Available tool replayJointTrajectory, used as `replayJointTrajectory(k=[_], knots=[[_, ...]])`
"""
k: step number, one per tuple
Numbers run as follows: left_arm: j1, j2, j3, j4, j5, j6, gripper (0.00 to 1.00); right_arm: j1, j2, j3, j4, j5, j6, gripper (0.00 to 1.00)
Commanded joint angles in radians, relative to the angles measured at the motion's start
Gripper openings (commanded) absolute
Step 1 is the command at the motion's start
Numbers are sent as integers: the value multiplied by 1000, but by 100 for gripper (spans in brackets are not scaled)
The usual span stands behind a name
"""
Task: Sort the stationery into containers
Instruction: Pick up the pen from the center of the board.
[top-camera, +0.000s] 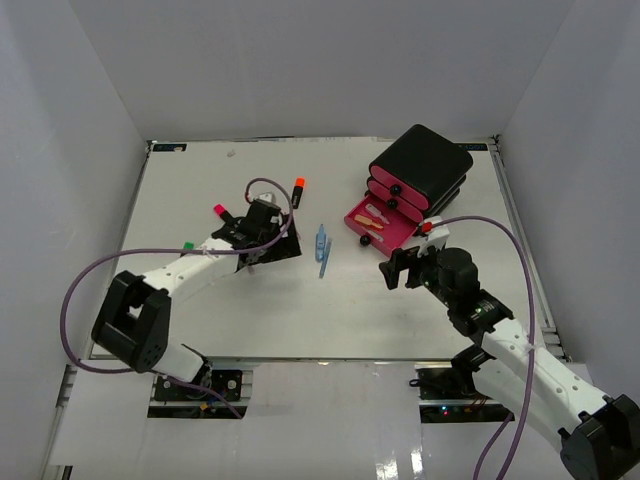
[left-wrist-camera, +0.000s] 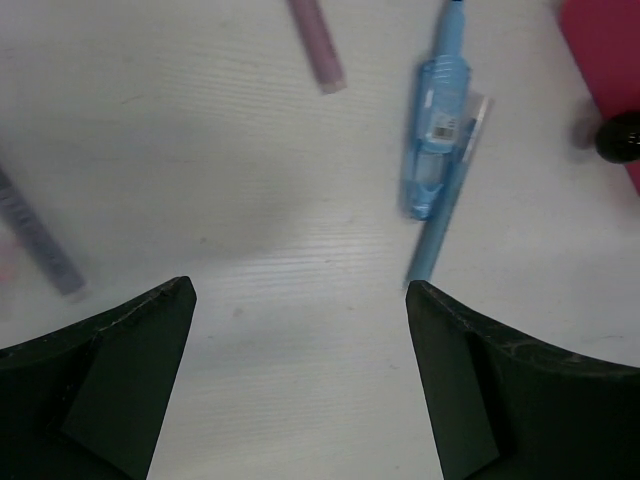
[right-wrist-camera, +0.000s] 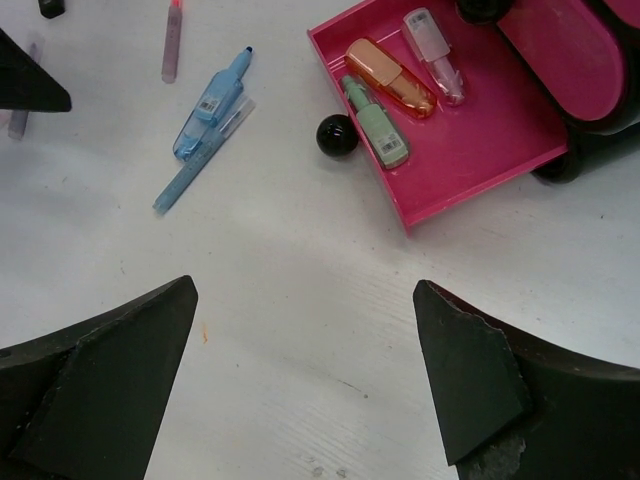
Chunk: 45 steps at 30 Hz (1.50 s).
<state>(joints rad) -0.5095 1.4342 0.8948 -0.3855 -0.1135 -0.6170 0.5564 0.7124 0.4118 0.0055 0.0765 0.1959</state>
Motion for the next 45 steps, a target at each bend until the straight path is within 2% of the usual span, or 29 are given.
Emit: replayJointTrajectory(k=[1,6,12,19,30,45], knots=[[-75,76,93,20,-79,-65,98,-1,4,-13,68,13,16,96],[-144,222,231,23,-164,-101,94,0,-1,-47,91,-7,14,96],[-199,354,348,23,-229,-84,82,-1,-8,-67,117,-20,7,96],[-221,423,372,30,-262,-67,68,-1,2,-73,125,-43,0,96],[-238,469,372,48,-247,-53,62,0,15,-79,133,-66,-1,96],[-251,460,332,59,-230,-32,61,0,28,-84,137,-66,-3,96]])
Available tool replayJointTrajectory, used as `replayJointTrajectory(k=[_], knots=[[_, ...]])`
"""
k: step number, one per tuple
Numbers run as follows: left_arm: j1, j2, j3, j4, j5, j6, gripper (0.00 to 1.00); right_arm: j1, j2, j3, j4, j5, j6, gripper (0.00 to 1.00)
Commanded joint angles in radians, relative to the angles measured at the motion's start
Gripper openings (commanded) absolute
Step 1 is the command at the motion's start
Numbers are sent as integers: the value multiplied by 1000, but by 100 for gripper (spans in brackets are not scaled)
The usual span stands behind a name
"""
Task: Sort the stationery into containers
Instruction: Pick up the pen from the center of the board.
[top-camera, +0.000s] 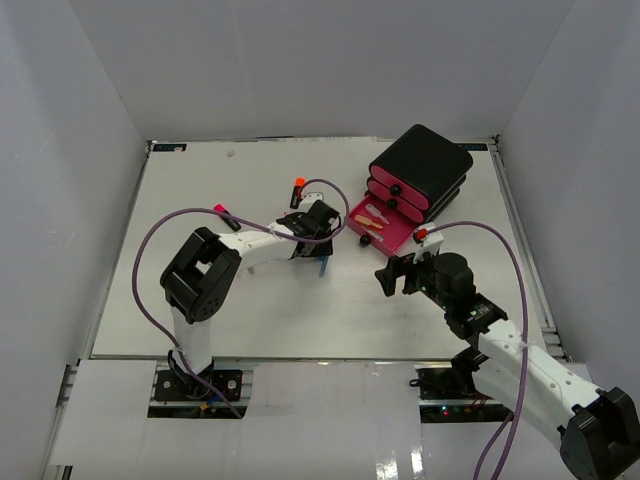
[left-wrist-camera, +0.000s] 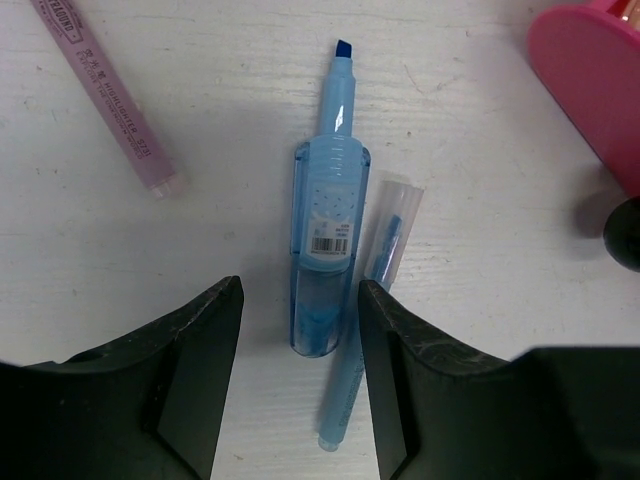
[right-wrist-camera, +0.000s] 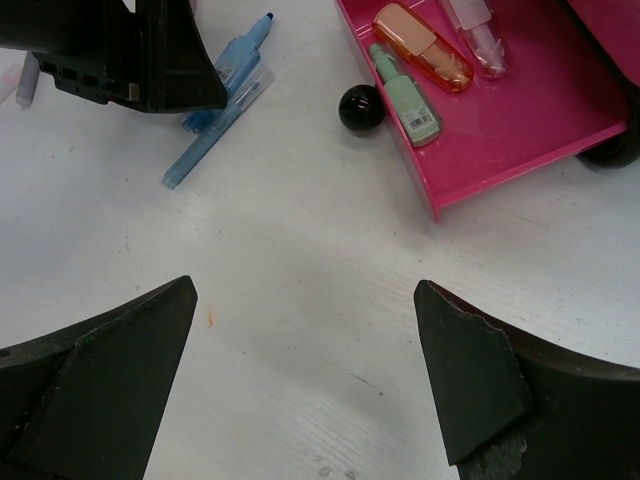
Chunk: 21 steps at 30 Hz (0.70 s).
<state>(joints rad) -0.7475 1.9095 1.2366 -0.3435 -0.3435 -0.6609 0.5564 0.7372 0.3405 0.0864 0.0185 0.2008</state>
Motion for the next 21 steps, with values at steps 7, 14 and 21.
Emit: replayJointTrajectory(k=[7,14,21], knots=[[-26,-17,-40,14,-9,23,60,0,1,-15,56,-8,-8,96],[-32,-32,-68,15,-32,24,57,-1,2,-17,58,-8,-6,96],[-32,-27,-63,14,-11,26,50,0,2,-18,55,-8,-5,96]])
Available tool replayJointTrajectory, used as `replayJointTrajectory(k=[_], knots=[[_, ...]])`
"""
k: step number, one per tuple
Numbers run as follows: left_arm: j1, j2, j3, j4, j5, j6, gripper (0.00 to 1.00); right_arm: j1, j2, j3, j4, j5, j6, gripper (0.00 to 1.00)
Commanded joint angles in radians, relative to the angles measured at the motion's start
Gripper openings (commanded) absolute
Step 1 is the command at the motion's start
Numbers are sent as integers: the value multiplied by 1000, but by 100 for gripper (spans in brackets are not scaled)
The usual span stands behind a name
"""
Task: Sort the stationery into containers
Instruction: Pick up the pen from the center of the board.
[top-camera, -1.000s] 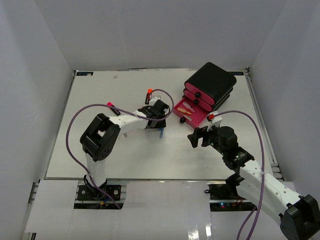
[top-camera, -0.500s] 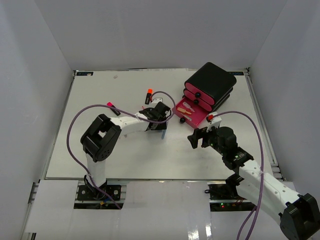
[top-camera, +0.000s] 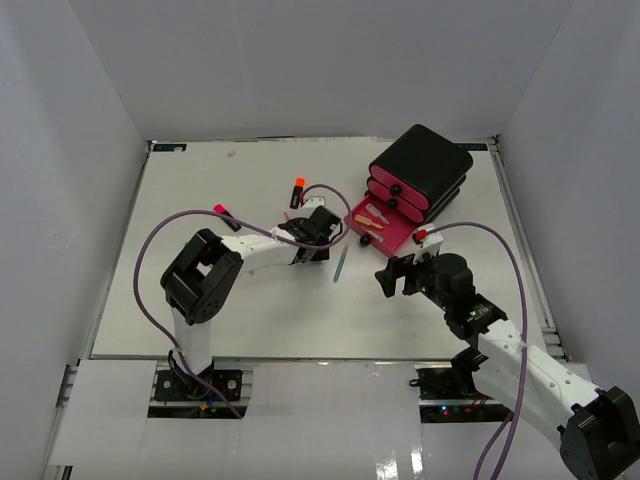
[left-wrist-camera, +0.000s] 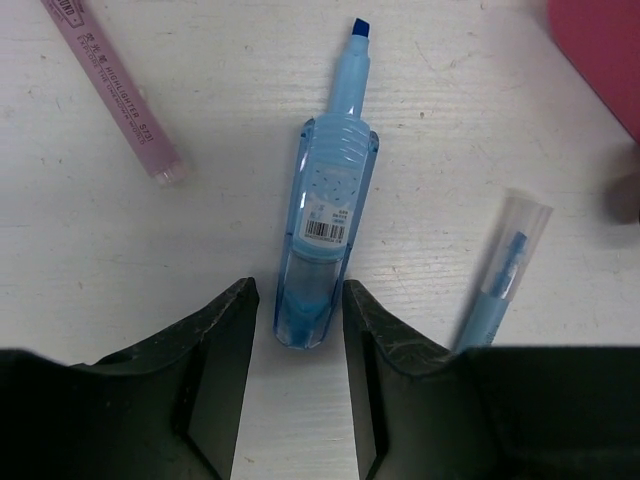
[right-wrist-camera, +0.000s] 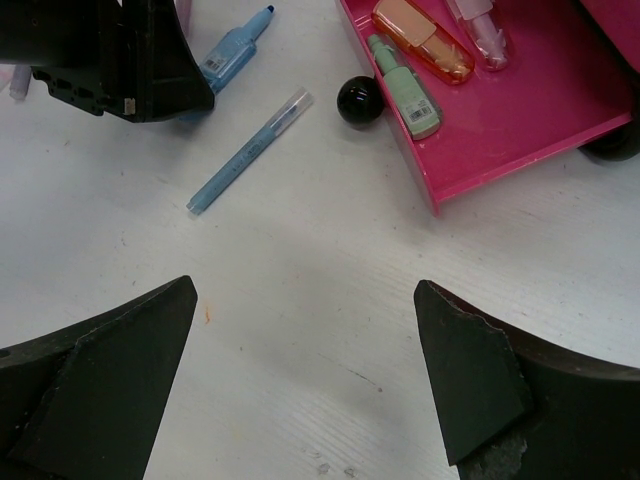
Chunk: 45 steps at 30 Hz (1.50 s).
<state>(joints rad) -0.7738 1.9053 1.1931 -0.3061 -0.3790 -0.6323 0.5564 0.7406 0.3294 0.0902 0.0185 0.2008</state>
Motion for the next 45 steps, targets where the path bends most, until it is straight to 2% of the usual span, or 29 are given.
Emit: replayJointTrajectory(k=[1,10,18,24,30,37,41,42,45], knots=[[-7,-22,-23,-24,26,-3,49,0,-3,-9,52,-8,-4,96],[-12,-64,-52,-21,43,6,36,-1,-17,-4,40,-8,2,96],[-12,-222,-116,2,81,103,35,0,-9,42,5,-80,5,96],[-12,-412,-112,9,173,314,35,0,40,172,-75,-149,32,96],[-12,-552,-122,9,293,539,35,0,114,284,-73,-249,121,97],[-12,-641,-127,-4,377,614,36,0,203,316,12,-298,167,99],[-10,-660,-132,-2,445,603,36,0,270,275,165,-339,230,100],[-10,-663,-133,1,459,599,37,0,293,266,198,-348,254,95],[-10,-678,-153,27,505,580,37,10,322,235,316,-359,285,94]])
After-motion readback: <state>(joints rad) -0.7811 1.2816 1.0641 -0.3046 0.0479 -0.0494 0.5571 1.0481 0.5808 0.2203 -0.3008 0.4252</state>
